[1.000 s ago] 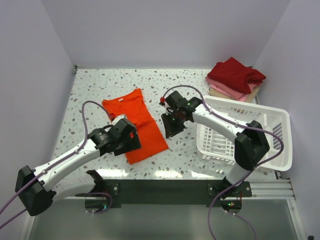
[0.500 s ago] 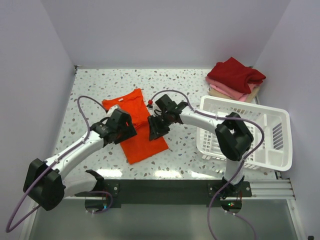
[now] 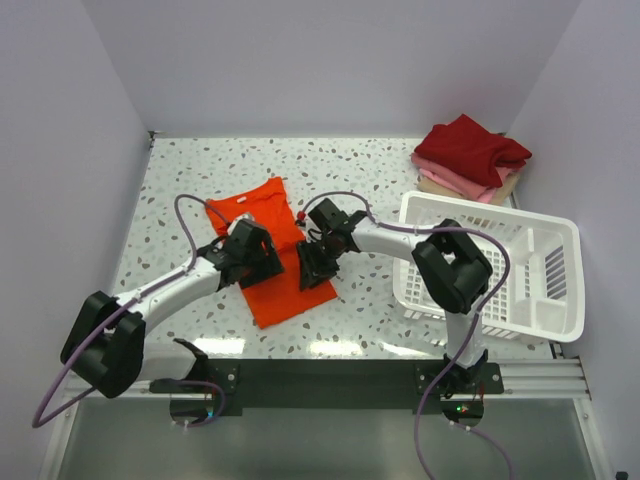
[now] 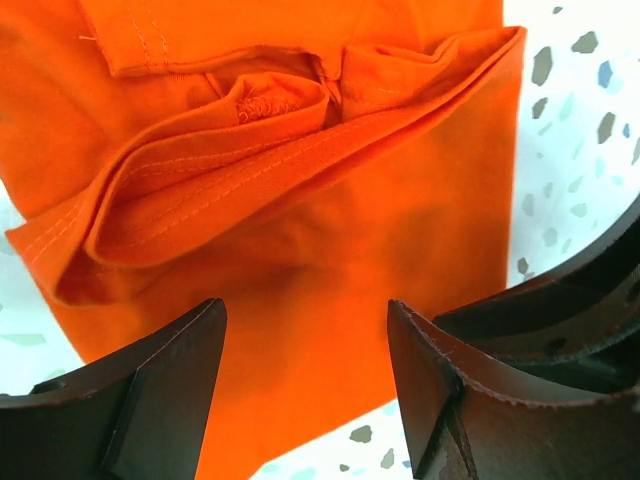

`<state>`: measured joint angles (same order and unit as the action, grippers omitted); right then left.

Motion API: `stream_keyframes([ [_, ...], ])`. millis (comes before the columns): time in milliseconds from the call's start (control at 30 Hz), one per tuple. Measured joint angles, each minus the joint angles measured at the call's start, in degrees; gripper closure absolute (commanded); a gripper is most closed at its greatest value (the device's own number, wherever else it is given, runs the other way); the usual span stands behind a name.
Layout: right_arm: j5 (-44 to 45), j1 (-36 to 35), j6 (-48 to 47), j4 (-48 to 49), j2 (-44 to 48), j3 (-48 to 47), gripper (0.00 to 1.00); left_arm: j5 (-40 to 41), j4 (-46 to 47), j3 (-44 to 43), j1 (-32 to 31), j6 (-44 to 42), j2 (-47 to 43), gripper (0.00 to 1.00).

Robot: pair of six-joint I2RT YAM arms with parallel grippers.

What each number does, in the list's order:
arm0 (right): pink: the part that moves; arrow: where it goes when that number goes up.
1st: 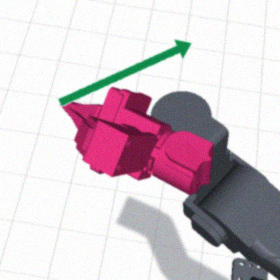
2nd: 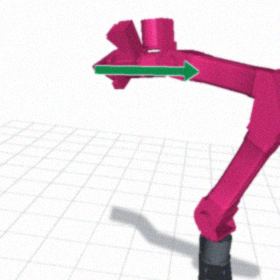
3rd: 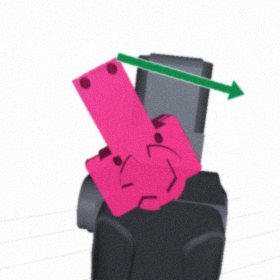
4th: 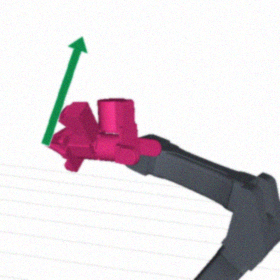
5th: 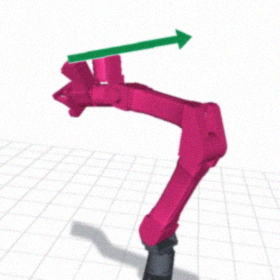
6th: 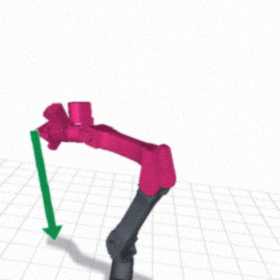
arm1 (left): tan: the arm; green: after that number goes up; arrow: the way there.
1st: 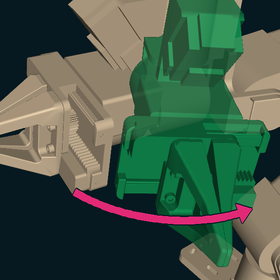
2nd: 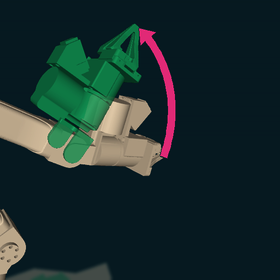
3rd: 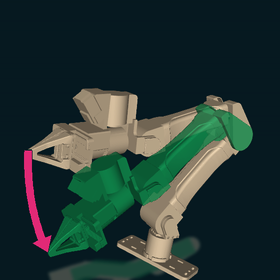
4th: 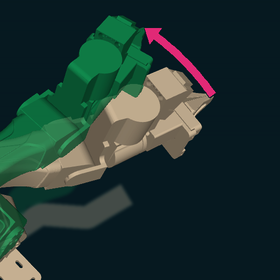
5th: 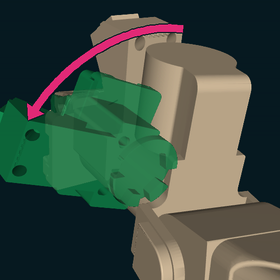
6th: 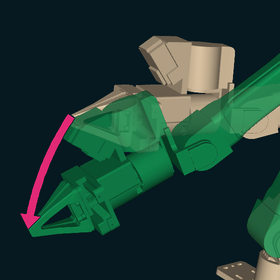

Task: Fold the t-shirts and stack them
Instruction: Fold the tshirt

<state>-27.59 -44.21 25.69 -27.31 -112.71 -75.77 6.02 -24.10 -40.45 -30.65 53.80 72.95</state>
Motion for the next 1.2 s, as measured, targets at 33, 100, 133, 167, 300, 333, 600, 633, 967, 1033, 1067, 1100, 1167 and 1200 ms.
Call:
stream_keyframes([
  [33,0.00,-0.02,0.13,0.04,-0.26,0.17,0.62,-0.13,0.42,0.09,0.09,-0.11,0.66,0.30],
  [100,0.00,-0.04,0.26,0.11,-0.98,0.31,0.62,-0.31,1.22,0.09,0.44,-0.66,2.14,0.30],
  [133,0.02,-0.04,0.28,0.15,-1.31,0.31,0.62,-0.39,1.51,0.09,0.70,-0.96,2.73,0.30],
  [167,0.07,-0.04,0.26,0.17,-1.62,0.31,0.62,-0.39,1.95,0.09,0.98,-1.20,3.32,0.30],
  [300,0.02,-0.04,0.31,0.17,-2.32,0.31,0.63,-0.15,2.99,0.07,2.29,-2.73,5.62,0.30],
  [333,0.04,-0.04,0.28,0.17,-2.32,0.31,0.63,-0.02,3.13,0.07,2.75,-3.37,6.12,0.30],
  [600,0.13,0.00,0.20,-0.31,-2.86,0.02,0.65,0.48,3.89,-1.09,6.16,-6.75,8.22,0.31],
  [633,0.13,0.00,0.20,-0.39,-2.93,-0.07,0.65,0.59,3.96,-1.44,6.47,-6.99,8.50,0.31],
  [967,-0.02,0.00,0.00,-0.70,-3.15,-0.28,0.65,2.10,4.31,-7.85,11.67,-12.17,12.87,0.31],
  [1033,-0.02,0.00,-0.07,-0.76,-3.17,-0.33,0.65,2.73,4.07,-9.60,12.81,-13.68,13.51,0.31],
  [1067,0.00,0.00,-0.15,-0.85,-3.17,-0.39,0.65,3.26,3.61,-10.80,13.38,-14.51,13.90,0.31],
  [1100,0.00,0.00,-0.22,-0.90,-3.19,-0.42,0.65,3.67,3.28,-12.02,13.88,-15.45,14.27,0.31],
  [1167,0.00,0.00,-0.26,-0.98,-3.19,-0.50,0.65,4.63,2.47,-14.45,14.56,-16.72,14.71,0.32],
  [1200,0.02,0.00,-0.31,-1.07,-3.21,-0.57,0.65,4.96,2.16,-15.41,14.73,-17.25,14.71,0.33],
])
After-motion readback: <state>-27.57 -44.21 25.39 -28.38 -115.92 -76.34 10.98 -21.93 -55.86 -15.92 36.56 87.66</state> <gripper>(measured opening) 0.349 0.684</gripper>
